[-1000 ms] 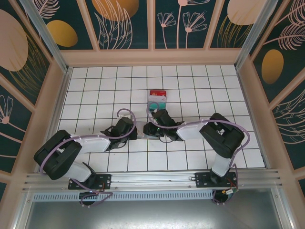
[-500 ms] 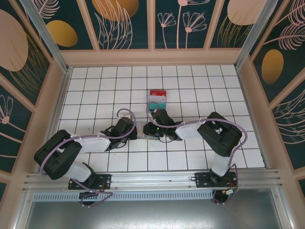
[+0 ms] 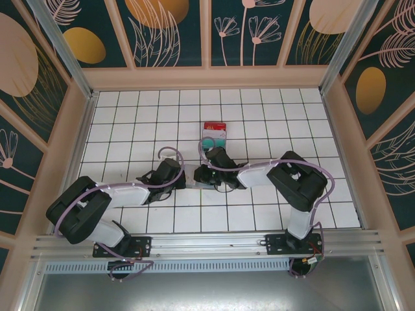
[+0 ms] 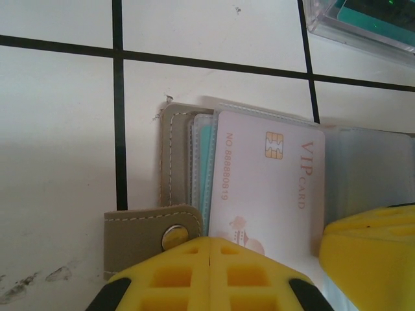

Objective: Take the credit cards out of the card holder

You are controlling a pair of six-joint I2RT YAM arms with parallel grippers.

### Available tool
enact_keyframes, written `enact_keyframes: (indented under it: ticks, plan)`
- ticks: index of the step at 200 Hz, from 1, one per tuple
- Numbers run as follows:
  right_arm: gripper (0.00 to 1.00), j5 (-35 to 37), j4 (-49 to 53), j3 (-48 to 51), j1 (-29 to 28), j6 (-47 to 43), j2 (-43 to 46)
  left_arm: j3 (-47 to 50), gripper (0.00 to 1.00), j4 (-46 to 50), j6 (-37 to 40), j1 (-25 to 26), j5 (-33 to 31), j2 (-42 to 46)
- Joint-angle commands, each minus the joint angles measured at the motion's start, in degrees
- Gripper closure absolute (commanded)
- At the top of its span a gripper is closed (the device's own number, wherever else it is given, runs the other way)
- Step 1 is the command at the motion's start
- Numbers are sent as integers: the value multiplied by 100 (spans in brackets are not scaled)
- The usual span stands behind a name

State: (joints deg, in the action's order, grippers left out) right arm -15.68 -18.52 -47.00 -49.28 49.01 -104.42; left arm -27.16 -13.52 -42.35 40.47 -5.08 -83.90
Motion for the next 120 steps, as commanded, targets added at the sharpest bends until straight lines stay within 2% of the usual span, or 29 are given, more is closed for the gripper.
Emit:
enact_keyframes:
  ticks: [1, 52, 120]
  plan:
    - [82, 60, 224, -127, -21, 143, -110, 70, 96, 100, -129, 19, 141, -70]
    - [80, 263, 560, -127, 9, 345, 19, 156, 98, 67, -187, 15, 104, -103]
    - [80, -34, 636, -333, 109, 632, -268, 288, 98, -68, -225, 22, 129, 24]
